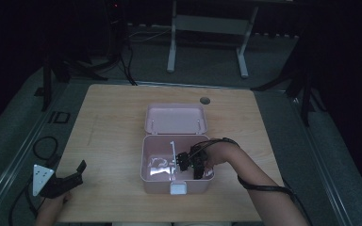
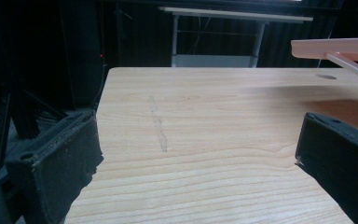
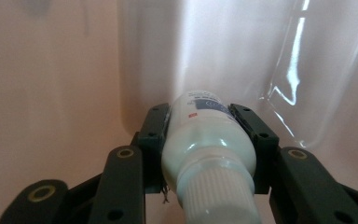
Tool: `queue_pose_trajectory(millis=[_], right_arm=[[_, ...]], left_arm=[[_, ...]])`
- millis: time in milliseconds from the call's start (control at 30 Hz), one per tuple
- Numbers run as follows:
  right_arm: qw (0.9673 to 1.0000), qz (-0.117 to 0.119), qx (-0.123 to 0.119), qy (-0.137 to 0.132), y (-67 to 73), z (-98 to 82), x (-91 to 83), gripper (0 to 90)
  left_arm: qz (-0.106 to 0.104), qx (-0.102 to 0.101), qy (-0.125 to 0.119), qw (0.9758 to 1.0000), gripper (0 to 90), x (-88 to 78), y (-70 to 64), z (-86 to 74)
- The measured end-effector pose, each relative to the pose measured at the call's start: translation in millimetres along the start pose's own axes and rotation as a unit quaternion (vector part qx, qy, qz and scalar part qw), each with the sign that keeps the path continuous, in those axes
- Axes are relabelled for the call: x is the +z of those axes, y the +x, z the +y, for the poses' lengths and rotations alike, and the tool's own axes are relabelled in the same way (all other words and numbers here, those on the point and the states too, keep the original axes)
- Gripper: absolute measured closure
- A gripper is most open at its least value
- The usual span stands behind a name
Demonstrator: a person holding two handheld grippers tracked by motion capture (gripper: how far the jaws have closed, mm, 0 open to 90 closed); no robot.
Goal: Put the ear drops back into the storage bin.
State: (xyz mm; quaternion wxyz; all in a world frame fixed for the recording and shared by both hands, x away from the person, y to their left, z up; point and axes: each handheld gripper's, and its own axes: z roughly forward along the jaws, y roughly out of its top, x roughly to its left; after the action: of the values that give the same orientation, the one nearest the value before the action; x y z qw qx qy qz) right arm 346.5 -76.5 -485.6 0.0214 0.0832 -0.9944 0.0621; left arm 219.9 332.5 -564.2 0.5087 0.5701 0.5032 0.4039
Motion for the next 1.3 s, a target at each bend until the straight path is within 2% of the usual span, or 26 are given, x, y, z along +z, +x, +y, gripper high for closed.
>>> queue_pose_trajectory(millis=[133, 267, 933, 1000, 1300], right_arm=[[1.0000, 0.001, -0.006, 0.008, 0.0, 1.7, 5.8, 59.4], [0.9999, 0.000, -0.001, 0.015, -0.4, 3.2, 10.8, 59.4], [0.9999, 0.007, 0.006, 0.014, -1.6, 2.9, 10.1, 57.8], [0.9999, 0.009, 0.006, 0.011, -0.8, 2.1, 7.0, 56.9], [0.9999, -0.009, 0.004, -0.005, 2.1, -3.5, -17.3, 56.6]], left_arm=[[0.000, -0.001, 0.000, 1.0000, 0.4, 0.0, 0.1, 0.0], [-0.001, 0.000, 0.000, 1.0000, 0.4, 0.0, 0.1, 0.0], [-0.001, 0.001, 0.000, 1.0000, 0.4, -0.1, 0.0, 0.0], [-0.001, 0.000, 0.000, 1.0000, 0.4, 0.0, 0.1, 0.0], [0.000, 0.000, 0.000, 1.0000, 0.4, 0.1, 0.1, 0.0]])
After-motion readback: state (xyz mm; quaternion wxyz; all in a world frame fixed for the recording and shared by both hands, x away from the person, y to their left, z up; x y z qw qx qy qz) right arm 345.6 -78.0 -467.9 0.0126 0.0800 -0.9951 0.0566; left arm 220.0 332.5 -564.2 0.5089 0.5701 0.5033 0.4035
